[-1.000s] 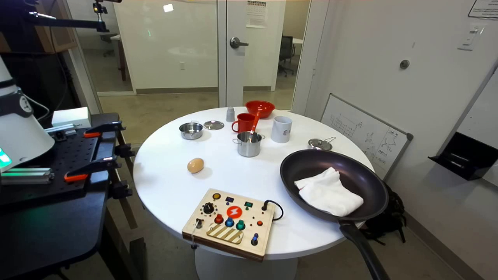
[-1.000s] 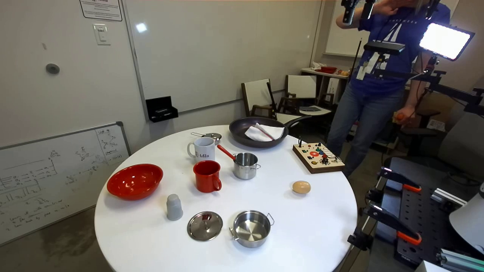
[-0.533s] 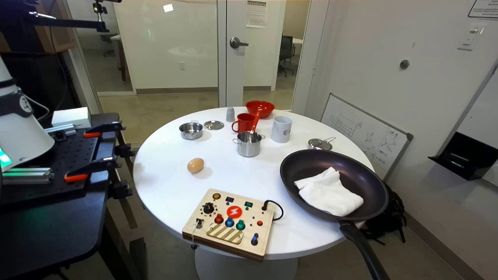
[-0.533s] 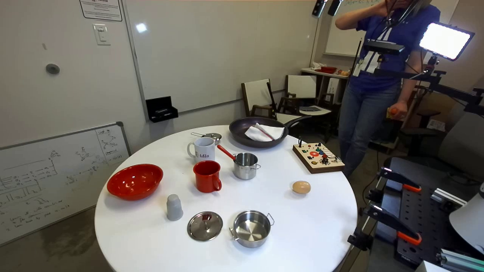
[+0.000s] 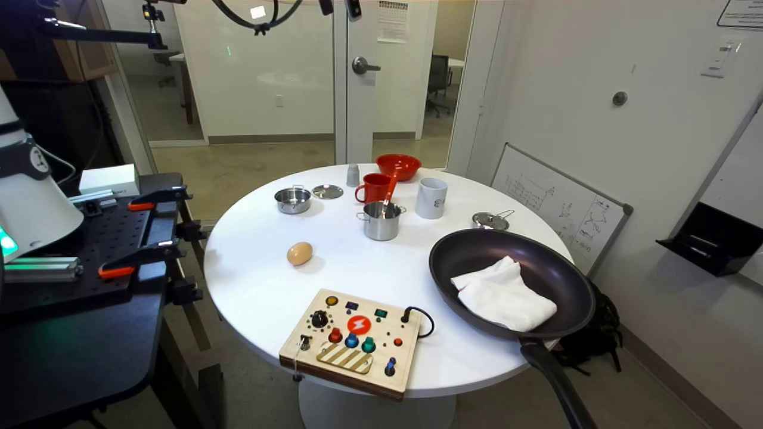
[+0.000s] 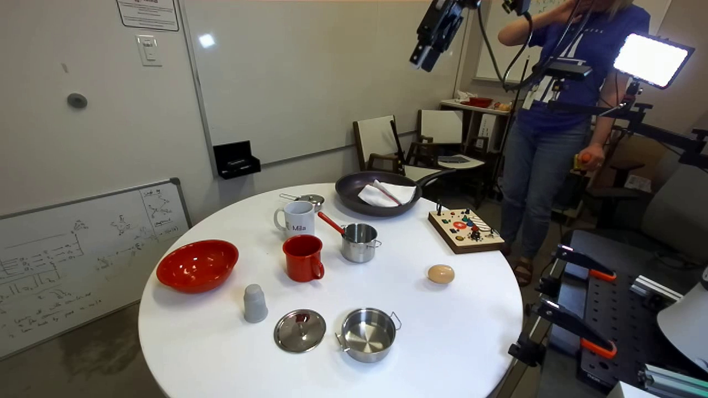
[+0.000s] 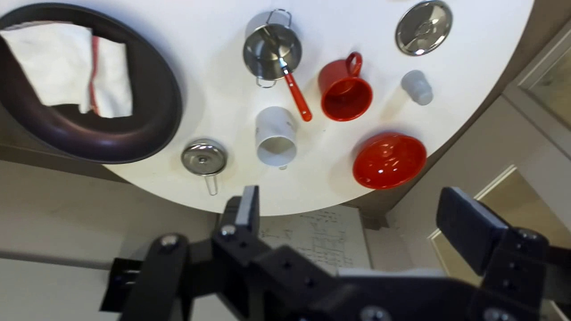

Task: Put the fork on the table

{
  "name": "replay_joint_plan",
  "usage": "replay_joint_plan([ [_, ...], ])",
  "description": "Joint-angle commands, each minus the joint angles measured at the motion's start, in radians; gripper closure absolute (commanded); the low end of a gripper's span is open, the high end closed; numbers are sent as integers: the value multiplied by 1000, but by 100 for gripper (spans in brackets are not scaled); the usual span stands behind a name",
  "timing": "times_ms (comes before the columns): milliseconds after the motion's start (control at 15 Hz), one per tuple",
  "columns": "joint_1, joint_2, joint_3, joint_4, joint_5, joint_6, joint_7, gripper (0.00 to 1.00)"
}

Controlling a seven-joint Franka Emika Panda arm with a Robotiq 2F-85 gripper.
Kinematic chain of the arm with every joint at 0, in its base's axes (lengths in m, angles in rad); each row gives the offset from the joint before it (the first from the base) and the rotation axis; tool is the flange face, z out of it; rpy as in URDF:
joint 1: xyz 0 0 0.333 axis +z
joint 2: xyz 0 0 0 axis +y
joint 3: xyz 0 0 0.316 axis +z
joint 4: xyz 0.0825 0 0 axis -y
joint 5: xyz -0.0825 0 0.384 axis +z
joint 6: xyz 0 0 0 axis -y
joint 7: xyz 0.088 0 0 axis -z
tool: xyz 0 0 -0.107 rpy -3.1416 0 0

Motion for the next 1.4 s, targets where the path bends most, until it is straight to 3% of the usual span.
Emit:
replay_joint_plan([
  [0,73,82,-43,7,158,-5,-219,0],
  [133,75,128,-34,11,197,0,-293,0],
  [400,31,233,15,27,162,45,-298,0],
  [800,-10,371,72,60,198,232,-339,0],
  [1333,-118,488,158,157,329,232,-554,0],
])
